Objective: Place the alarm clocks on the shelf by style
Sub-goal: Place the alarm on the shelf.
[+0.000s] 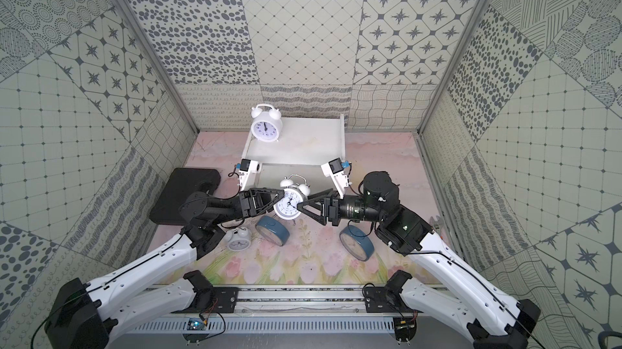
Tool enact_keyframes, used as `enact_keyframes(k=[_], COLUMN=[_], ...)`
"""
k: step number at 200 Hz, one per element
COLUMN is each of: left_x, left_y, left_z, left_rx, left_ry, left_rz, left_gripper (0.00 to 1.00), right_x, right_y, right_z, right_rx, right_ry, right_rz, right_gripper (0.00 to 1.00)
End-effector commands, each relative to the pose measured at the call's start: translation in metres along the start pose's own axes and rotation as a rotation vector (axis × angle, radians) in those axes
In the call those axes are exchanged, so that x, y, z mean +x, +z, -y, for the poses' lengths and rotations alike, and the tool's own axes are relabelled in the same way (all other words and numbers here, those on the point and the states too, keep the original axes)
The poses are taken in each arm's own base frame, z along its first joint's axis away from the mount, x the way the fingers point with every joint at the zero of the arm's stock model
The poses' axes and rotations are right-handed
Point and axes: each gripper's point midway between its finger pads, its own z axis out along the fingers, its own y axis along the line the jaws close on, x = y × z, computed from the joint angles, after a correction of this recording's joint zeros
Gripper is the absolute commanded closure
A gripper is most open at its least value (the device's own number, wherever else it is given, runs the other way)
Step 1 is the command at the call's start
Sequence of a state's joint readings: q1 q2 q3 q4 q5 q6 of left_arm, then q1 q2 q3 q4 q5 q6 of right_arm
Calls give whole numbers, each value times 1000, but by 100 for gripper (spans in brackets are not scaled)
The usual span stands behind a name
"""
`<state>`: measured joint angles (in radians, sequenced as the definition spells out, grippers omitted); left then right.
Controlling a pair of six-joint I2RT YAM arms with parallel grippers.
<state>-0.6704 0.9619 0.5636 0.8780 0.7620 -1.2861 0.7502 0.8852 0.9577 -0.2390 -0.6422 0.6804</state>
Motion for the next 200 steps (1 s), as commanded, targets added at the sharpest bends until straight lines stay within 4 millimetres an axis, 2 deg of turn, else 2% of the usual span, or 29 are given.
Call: enact_keyframes(k=[1, 16, 63, 105, 132, 158, 200], left_x=[-1, -1, -5, 1, 11, 16, 16], left_y=[-2, -5, -17, -25, -37, -44, -52], left_z=[5, -4, -12, -17, -28, -30, -31], left_rx=[0, -57, -180, -234, -284, -314, -350], left_ry=[60, 64, 114, 109, 86, 84, 93], left_rz=[11, 19, 73, 61, 67, 64, 87], left_gripper=[45, 30, 13, 12, 12, 12, 12], right_x=[-15, -16, -17, -16, -16, -17, -31], right_y=[-7, -8, -11, -14, -18, -23, -30], right_z=[-17, -15, -12, -11, -11, -14, -26], right_rx=[-19, -3, 43, 61, 77, 92, 122], right_ry=[-81, -88, -113, -129, -144, -175, -273], right_rz=[44, 42, 35, 39, 34, 38, 27], right_gripper=[49, 50, 54, 55, 55, 55, 55])
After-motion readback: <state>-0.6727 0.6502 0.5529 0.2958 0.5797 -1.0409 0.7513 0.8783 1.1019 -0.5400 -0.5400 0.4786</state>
